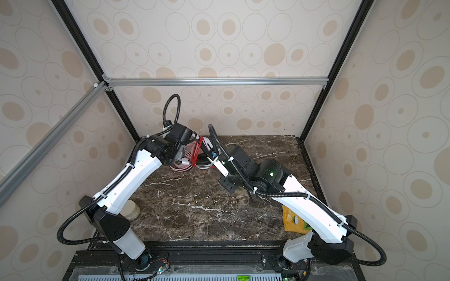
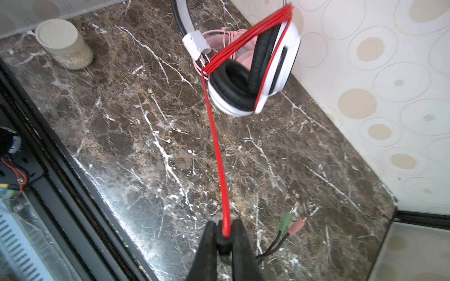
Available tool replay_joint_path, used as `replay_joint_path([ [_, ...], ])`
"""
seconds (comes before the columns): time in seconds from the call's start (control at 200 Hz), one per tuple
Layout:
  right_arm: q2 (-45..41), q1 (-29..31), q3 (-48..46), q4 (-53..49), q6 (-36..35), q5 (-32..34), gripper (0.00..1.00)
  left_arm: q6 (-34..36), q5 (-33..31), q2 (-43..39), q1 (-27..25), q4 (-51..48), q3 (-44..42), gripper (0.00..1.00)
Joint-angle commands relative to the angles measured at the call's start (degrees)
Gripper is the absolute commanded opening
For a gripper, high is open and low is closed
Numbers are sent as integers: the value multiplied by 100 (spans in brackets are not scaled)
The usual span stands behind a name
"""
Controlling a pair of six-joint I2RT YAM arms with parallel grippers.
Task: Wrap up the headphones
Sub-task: 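Lift the red cable over the headset with the right while the left lowers it, then wrap the red cable around the band with the right while the left raises the headset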
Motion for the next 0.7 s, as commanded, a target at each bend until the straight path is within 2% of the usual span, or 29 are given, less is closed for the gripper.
replay_joint_path([
  [0.0,27,24,347,-514,-461,453,2,603,-649,-323,-163,382,-214,0],
  [0.21,7,20,337,-405,-657,584,3,1544,-283,-558,-738,753,-816,0],
  [0.395,-382,14,-481,310,-1185,439,6,2381,883,-909,-1131,1152,-1307,0],
  [0.495,-710,-12,-1096,838,-1263,388,4,2499,1067,-1163,-1268,1335,-1597,0],
  [0.695,-1111,-713,-1794,1193,-834,-213,1,2791,1616,-1662,-1387,1738,-2008,0],
])
